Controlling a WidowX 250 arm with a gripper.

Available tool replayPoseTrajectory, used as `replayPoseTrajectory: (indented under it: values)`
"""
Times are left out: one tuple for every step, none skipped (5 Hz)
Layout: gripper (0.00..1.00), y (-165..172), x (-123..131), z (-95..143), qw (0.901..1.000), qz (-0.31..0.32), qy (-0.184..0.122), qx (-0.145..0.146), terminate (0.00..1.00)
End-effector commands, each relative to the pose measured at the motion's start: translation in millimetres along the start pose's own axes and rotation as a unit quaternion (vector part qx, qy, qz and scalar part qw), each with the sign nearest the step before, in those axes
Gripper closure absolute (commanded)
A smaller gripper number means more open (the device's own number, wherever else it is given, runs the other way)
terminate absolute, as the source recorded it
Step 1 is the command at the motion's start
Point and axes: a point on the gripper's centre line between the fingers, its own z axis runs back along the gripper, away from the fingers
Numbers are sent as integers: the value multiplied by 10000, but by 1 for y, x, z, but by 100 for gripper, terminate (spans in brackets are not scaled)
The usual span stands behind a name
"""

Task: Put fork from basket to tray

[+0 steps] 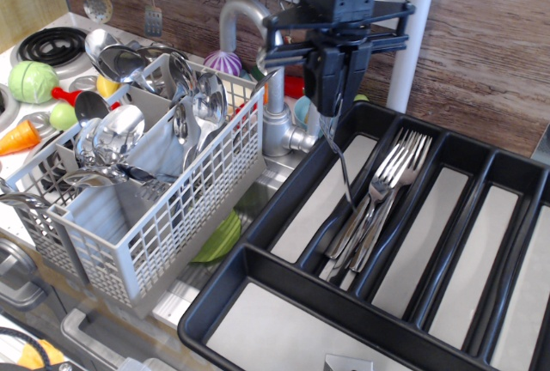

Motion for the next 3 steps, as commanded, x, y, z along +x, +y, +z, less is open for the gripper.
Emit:
replayPoseTrajectory:
  values:
    - [100, -7, 13, 0, 9937, 303, 285, -1040, 0]
    - [100, -18, 25, -4, 9917, 441, 526, -1089, 0]
    - [100, -32, 36, -3, 9915, 689, 973, -521, 100]
